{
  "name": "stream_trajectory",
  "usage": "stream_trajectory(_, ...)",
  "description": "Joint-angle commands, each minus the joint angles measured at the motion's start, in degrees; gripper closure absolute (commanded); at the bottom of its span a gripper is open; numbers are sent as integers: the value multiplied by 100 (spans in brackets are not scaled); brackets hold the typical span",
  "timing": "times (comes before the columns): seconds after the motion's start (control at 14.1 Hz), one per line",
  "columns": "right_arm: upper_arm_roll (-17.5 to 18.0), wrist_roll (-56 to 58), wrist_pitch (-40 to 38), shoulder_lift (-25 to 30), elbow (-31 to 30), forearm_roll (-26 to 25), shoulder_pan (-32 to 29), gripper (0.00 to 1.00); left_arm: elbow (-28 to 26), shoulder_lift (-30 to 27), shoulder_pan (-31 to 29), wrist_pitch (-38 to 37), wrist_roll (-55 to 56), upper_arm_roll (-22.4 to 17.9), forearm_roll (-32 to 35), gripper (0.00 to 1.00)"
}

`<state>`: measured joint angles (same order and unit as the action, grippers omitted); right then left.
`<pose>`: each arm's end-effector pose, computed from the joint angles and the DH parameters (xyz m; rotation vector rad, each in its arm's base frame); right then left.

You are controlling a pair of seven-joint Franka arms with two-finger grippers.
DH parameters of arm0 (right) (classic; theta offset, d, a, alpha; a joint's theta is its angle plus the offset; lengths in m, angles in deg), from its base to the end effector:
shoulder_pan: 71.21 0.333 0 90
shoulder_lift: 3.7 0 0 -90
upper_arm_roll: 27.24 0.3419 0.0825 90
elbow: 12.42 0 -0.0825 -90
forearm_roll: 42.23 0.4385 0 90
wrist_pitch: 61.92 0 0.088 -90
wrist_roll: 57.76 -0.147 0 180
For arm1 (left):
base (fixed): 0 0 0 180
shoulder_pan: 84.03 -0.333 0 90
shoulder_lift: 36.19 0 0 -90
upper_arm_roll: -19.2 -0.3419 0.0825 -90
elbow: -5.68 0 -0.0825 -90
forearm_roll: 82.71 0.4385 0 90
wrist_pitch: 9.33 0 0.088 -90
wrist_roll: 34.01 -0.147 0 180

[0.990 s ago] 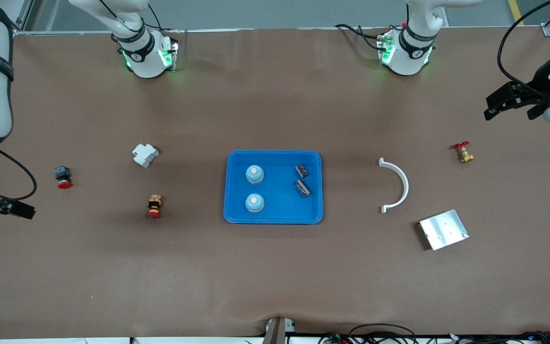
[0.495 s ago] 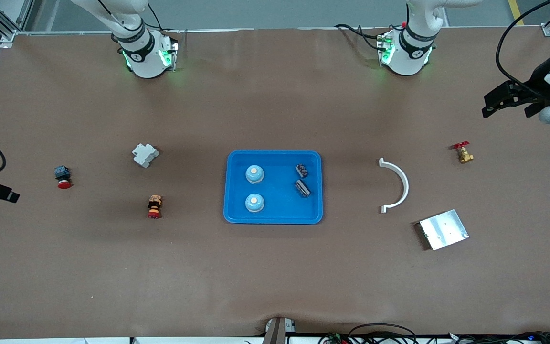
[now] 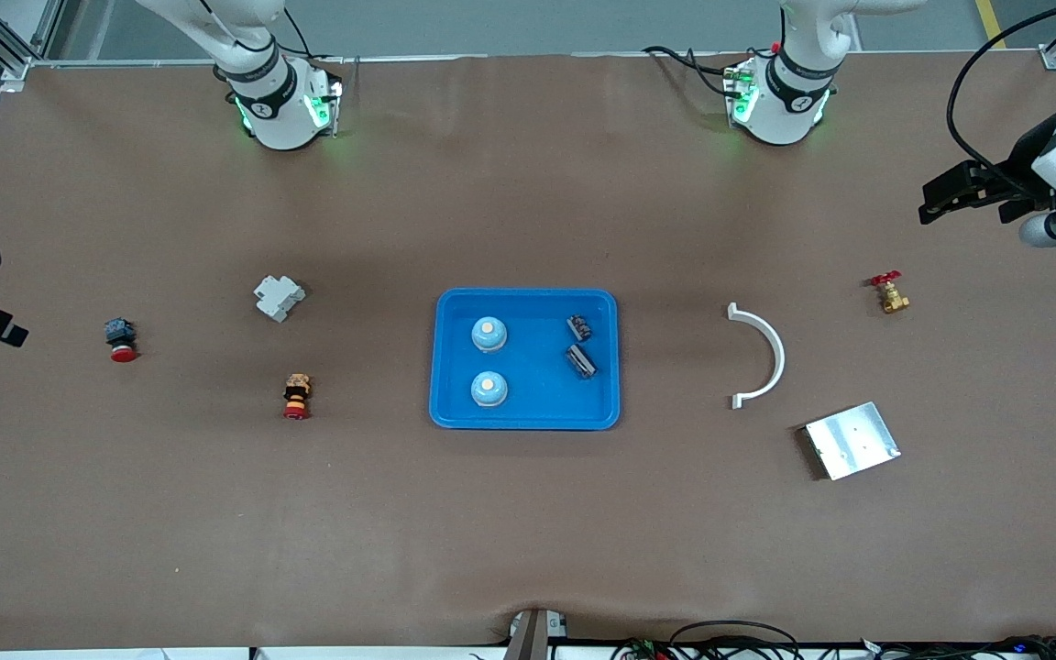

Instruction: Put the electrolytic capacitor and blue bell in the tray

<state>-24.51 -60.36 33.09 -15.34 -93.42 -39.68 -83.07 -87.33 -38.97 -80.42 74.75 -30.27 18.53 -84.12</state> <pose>0.6774 -0.1056 0.5705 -3.0725 0.3220 -0.0689 0.5754 -0.0332 0.6037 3.1181 0.0198 -0.1695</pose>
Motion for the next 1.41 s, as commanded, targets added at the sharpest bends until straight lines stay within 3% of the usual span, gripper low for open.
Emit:
stream_trajectory(0.0, 52, 181, 166, 538, -704, 114, -80, 0, 73, -56, -53, -147, -206, -29, -27, 0)
stream_trajectory(0.21, 52, 190, 395, 1013, -1276, 97, -53, 0, 81, -56, -79, -147, -251, -38, -36, 0)
stream_trajectory(0.35, 60, 225, 317, 1128, -1321, 36, -45, 0, 81, -48, -79, -147, -225, -38, -36, 0)
stream_trajectory(0.57, 104, 269, 176, 1251, -1321, -456, 60, 0, 81, -4, -62, -155, -137, -20, -36, 0)
stream_trajectory(1.34, 104, 568, 105, 1629, -1506, -457, 61, 0, 81, 14, -70, -147, -145, -12, -36, 0)
